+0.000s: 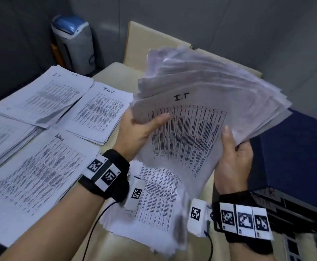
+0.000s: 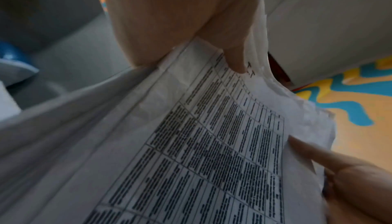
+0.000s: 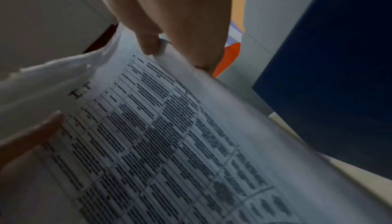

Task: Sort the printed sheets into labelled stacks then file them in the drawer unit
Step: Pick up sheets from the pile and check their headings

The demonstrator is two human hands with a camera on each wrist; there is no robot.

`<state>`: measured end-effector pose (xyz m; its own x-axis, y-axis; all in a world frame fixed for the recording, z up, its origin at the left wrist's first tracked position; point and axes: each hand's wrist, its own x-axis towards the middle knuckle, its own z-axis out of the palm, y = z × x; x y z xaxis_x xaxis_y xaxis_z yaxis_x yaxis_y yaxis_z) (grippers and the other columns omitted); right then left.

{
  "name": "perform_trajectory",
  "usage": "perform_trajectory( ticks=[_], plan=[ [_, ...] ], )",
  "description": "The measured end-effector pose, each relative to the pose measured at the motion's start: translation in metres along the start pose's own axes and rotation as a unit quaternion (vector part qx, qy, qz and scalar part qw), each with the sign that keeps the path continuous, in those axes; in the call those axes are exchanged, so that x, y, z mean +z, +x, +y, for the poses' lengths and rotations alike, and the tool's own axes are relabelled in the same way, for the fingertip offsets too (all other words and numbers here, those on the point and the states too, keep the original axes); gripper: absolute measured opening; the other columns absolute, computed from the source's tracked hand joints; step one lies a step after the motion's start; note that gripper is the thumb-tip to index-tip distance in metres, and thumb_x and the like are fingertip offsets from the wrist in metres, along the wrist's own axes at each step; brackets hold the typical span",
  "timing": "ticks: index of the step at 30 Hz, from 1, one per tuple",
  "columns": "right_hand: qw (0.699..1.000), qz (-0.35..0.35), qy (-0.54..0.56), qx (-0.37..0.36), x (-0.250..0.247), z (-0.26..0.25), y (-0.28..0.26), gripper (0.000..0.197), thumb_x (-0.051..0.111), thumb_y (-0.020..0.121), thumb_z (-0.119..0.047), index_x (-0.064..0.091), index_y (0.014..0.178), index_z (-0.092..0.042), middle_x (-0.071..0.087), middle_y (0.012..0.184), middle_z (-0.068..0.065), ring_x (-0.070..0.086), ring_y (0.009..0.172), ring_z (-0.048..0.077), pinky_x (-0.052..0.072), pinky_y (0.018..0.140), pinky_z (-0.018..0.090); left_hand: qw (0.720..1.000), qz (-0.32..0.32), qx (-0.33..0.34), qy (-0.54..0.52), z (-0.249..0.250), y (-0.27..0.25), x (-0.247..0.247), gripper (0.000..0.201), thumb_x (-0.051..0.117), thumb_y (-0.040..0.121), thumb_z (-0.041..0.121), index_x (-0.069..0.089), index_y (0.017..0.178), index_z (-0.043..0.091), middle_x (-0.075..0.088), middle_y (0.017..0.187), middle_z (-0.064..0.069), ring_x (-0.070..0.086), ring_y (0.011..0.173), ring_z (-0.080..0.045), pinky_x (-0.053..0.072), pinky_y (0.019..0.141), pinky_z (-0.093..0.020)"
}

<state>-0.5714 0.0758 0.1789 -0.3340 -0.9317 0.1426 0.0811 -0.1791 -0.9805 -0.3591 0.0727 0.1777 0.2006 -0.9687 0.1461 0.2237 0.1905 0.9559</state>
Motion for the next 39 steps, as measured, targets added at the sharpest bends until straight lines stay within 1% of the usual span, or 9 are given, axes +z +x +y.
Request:
perform_trajectory(
  ticks=[4,9,17,20,24,28,32,35,39],
  plan=[
    [1.000,-0.023,-0.009,-0.012,-0.003,0.003,-0.011,0.035,0.082,0.081,-0.036,0.065,0.100,-0.012,0.074,0.097,-0.013,0.071,0.093,0.004,0.056,0.087,0.021,0.998,-0.007,0.059,0.026,0.005,0.003,-0.005,0.055,0.085,0.075,0.019,0.059,0.122,0.006,0.071,0.116,-0.011,0.069,0.108,-0.025,0.058,0.089,-0.043],
    [0.995,-0.046,-0.067,0.055,-0.005,0.035,-0.017,0.039,0.079,0.081,-0.012,0.066,0.116,-0.003,0.075,0.103,0.007,0.074,0.087,0.009,0.062,0.079,0.025,0.997,0.014,0.040,0.069,-0.011,0.005,-0.002,0.026,0.084,0.074,0.008,0.066,0.092,0.008,0.073,0.079,0.006,0.072,0.077,-0.010,0.055,0.071,-0.021],
    [0.994,0.006,-0.051,0.094,-0.006,0.055,-0.003,0.034,0.077,0.087,-0.019,0.066,0.118,-0.010,0.076,0.104,0.000,0.073,0.094,0.012,0.058,0.084,0.026,1.000,-0.011,0.003,0.025,-0.018,0.010,-0.018,0.031,0.070,0.089,0.010,0.062,0.119,0.006,0.073,0.104,-0.002,0.071,0.097,-0.011,0.057,0.079,-0.022],
    [0.976,-0.097,-0.125,0.150,-0.003,0.071,-0.008,0.013,0.074,0.085,-0.028,0.066,0.092,-0.021,0.074,0.074,-0.019,0.068,0.075,0.004,0.049,0.071,0.022,0.980,-0.094,-0.107,0.137,-0.056,0.011,-0.036,0.037,0.061,0.097,0.018,0.050,0.133,0.014,0.065,0.124,-0.003,0.063,0.116,-0.016,0.054,0.098,-0.039],
    [0.958,-0.160,-0.197,0.134,0.020,0.062,-0.002,0.035,0.064,0.087,-0.042,0.050,0.066,-0.017,0.051,0.046,-0.009,0.047,0.050,0.005,0.038,0.063,0.029,0.971,-0.061,-0.141,0.183,-0.076,0.007,-0.071,0.041,0.057,0.097,0.021,0.040,0.134,0.018,0.058,0.131,-0.007,0.059,0.119,-0.023,0.051,0.100,-0.053],
    [0.977,-0.156,-0.139,0.053,0.058,0.040,0.008,0.023,0.067,0.094,-0.026,0.059,0.072,-0.024,0.060,0.057,-0.015,0.058,0.057,0.000,0.053,0.068,0.029,0.979,0.015,-0.145,0.143,-0.064,0.002,-0.122,0.077,0.079,0.081,0.042,0.033,0.140,0.025,0.055,0.132,0.003,0.062,0.114,-0.013,0.055,0.096,-0.036],
    [0.982,-0.154,-0.045,0.104,0.120,0.053,0.006,0.006,0.073,0.090,-0.016,0.066,0.090,-0.016,0.072,0.088,0.001,0.070,0.081,0.014,0.059,0.081,0.030,0.977,-0.017,-0.149,0.153,-0.055,-0.003,-0.174,0.048,0.070,0.088,0.045,0.058,0.129,0.022,0.070,0.121,0.007,0.067,0.111,-0.009,0.055,0.096,-0.034],
    [0.976,-0.153,-0.030,0.151,0.172,0.075,-0.007,0.031,0.073,0.091,-0.015,0.065,0.118,-0.003,0.073,0.113,0.012,0.071,0.099,0.024,0.057,0.094,0.040,0.975,0.035,-0.130,0.178,-0.051,0.001,-0.221,0.045,0.068,0.092,0.041,0.061,0.129,0.016,0.069,0.123,-0.001,0.067,0.112,-0.017,0.056,0.094,-0.039],
    [0.955,-0.180,-0.057,0.229,0.223,0.117,-0.031,0.020,0.062,0.099,-0.030,0.063,0.111,-0.015,0.067,0.100,0.004,0.064,0.081,0.014,0.055,0.070,0.028,0.976,0.067,-0.124,0.168,-0.028,0.027,-0.298,0.028,0.066,0.095,0.017,0.065,0.123,0.011,0.074,0.114,-0.004,0.072,0.099,-0.019,0.059,0.082,-0.032]
  ],
)
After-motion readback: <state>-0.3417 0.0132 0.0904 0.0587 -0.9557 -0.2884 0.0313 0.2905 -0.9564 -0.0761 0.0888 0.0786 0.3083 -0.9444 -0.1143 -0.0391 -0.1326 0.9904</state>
